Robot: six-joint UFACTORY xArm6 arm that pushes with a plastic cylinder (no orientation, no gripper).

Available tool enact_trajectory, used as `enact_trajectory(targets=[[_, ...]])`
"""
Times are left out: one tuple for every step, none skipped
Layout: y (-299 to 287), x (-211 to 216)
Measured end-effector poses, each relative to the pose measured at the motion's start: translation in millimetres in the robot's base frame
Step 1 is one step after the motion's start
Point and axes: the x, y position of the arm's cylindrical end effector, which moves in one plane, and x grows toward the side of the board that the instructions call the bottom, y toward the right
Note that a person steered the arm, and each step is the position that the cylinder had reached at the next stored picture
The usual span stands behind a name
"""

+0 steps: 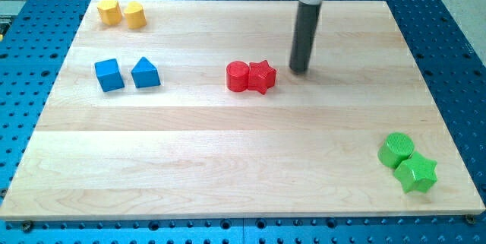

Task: Adjust the red star diagonally bottom right to the red circle

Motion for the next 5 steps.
enact_trajectory(targets=[[-23,19],[-41,39],[-62,46],[-86,43],[-96,40]])
